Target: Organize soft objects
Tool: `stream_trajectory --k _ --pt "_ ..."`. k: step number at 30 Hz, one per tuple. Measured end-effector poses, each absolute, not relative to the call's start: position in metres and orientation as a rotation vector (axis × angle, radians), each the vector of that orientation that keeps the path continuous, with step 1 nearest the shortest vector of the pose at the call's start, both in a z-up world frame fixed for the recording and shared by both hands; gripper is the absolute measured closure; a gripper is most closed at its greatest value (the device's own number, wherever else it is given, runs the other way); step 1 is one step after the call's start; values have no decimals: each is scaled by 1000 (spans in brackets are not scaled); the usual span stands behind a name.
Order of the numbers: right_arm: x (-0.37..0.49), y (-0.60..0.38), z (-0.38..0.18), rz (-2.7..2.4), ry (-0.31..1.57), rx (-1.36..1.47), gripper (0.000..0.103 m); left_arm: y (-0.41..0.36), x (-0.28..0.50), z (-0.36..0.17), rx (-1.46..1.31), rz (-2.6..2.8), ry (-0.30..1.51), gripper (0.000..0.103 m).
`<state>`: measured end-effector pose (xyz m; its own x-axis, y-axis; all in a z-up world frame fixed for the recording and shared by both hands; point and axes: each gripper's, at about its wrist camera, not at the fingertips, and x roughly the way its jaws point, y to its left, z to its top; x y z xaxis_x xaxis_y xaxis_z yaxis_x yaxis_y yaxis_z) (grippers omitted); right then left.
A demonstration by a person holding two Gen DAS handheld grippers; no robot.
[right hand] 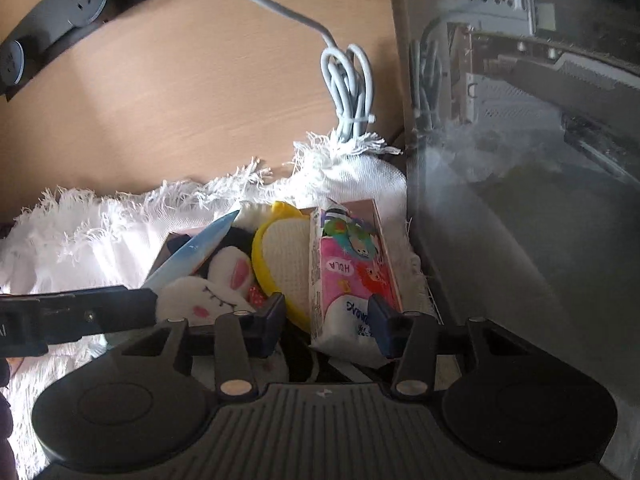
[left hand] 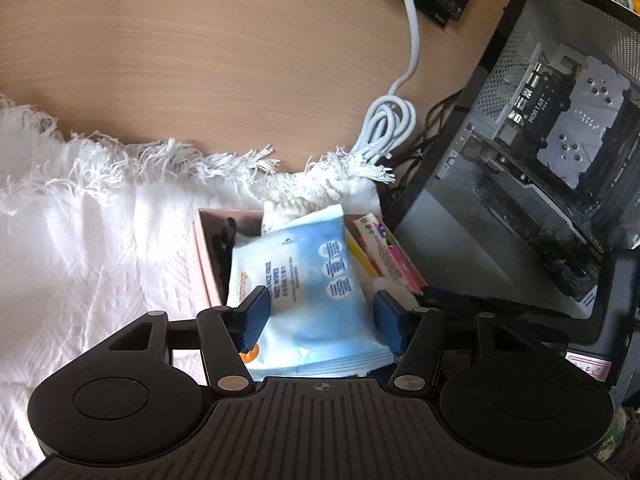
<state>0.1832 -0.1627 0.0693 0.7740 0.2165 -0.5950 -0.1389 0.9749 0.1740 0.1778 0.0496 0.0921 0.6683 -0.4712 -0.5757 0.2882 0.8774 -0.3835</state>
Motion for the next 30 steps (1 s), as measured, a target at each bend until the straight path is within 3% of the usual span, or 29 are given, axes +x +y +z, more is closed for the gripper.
stream_trajectory --k 10,14,19,25,30 --pt "183 -166 74 159 677 130 51 49 184 93 -265 -409 722 39" --pt "142 -173 99 142 609 127 35 46 154 105 -193 -351 644 41" --pt "79 -167 119 171 547 74 24 59 89 112 -199 -267 567 41" --pt "28 -167 83 204 637 -28 22 58 2 77 -174 -153 640 41" --pt "18 -169 39 204 713 -77 22 32 -22 41 -121 -111 686 41"
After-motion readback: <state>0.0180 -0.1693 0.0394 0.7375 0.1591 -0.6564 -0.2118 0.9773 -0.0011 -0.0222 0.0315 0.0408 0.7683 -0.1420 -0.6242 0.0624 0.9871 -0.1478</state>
